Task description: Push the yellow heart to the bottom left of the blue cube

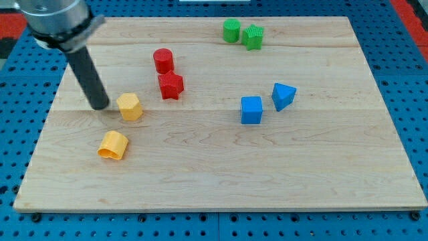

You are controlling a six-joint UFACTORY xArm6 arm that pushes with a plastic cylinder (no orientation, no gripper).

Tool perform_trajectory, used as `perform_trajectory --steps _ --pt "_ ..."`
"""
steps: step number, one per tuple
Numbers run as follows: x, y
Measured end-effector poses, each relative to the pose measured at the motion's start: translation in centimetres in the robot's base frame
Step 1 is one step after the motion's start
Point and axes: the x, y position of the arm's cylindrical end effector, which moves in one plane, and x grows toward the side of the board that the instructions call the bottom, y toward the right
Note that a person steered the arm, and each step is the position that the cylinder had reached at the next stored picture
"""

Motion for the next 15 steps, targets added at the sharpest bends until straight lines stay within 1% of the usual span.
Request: perform_trajectory --steps 1,2,3,4,5,6,7,8,9,10,11,12,13,14,15 --pt "0.3 9.6" --pt "1.1 10.0" --pt "6.7 14.5" --pt "6.3 23.0" --pt "3.6 26.4" --pt "-0.5 27.2" --pt "-3.2 27.8" --pt "-4.8 28.5" --pt "-0.8 32.6" --pt "-0.5 32.2" --pt "2.2 31.7" --pt "9.1 29.2" --pt "15.3 18.6" --pt "16.3 2.9" --pt "12.6 -8.3"
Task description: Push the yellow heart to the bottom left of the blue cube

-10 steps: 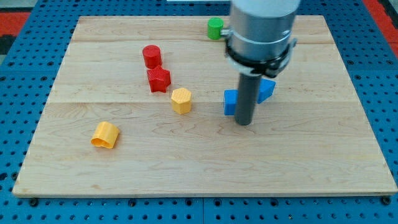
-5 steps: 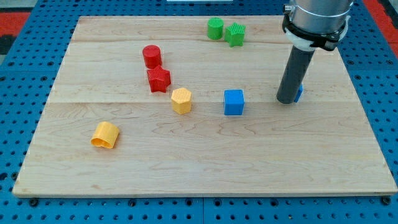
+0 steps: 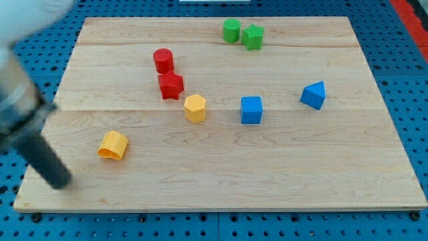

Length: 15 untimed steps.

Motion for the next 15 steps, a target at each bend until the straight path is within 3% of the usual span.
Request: perform_trajectory --steps 1,2,3,4,5,7,8,9,10,12,13,15 --pt "-1.8 0.7" --pt "-1.9 10.2" --pt "-2.0 12.3" --pt "-2.3 3.9" --pt "-4.3 2.5" --pt "-4.3 20.4" --pt "-3.9 17.4" --pt "-5.7 9.9" --pt "-9.1 12.4" --pt "-6.7 24.7" --pt "-5.8 26.2" --pt "-13.1 12.1"
